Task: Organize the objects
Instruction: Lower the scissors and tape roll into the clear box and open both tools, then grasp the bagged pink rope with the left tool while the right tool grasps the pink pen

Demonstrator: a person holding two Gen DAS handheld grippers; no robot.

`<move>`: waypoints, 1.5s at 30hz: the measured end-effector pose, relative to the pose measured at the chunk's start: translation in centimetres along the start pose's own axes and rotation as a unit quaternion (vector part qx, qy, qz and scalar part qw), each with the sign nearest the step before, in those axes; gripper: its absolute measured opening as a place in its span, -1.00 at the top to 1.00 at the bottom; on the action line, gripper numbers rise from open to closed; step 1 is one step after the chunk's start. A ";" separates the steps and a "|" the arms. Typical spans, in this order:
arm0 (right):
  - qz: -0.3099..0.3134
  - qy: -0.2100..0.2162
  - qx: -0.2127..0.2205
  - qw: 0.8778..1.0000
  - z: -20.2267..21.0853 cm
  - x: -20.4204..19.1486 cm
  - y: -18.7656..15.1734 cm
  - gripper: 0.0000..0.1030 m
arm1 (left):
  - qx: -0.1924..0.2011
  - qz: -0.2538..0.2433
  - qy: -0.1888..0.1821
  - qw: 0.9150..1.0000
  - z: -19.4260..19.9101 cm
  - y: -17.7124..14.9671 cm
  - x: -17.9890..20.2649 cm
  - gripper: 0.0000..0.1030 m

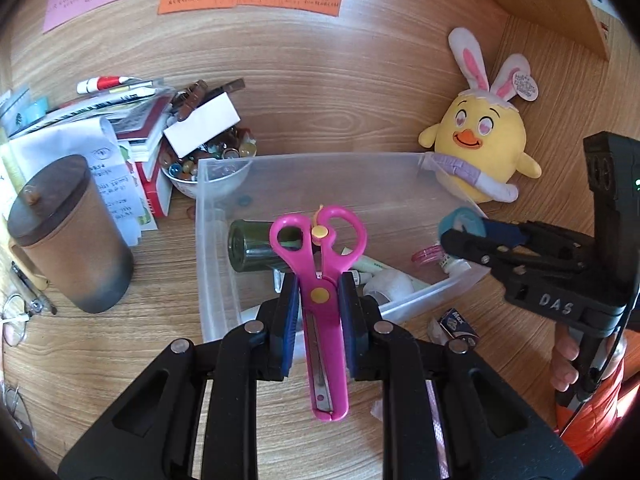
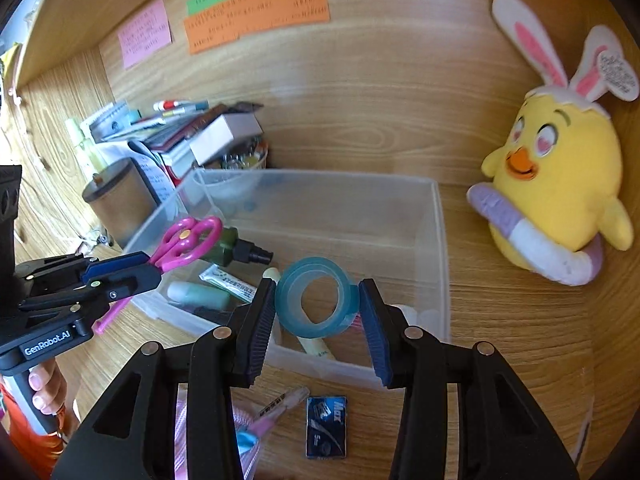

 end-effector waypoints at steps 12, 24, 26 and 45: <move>-0.005 -0.005 -0.021 1.000 -1.9 -0.1 -0.6 0.23 | -0.006 -0.007 -0.003 1.000 -0.7 0.3 0.7 0.62; 0.016 -0.012 -0.002 1.000 0.6 -1.0 -0.7 -0.11 | 0.025 -0.035 0.016 0.999 2.8 0.1 2.2 0.01; 0.021 -0.015 0.006 1.000 1.6 -1.2 -1.0 -0.19 | 0.033 -0.042 0.022 0.998 3.6 -0.1 2.6 -0.19; 0.003 0.043 -0.064 0.997 2.3 -3.1 -10.3 -0.13 | -0.042 -0.034 0.020 0.998 3.6 -8.1 2.3 -0.49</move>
Point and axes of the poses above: each gripper's, at about its wrist camera, not at the fingertips, and z roughly against the way its jaws point, x to its right, y to its top, the point moved 8 cm from there along -z, roughly the way its jaws point, and after that the axes turned 3 degrees about -z, right-handed, at the moved point
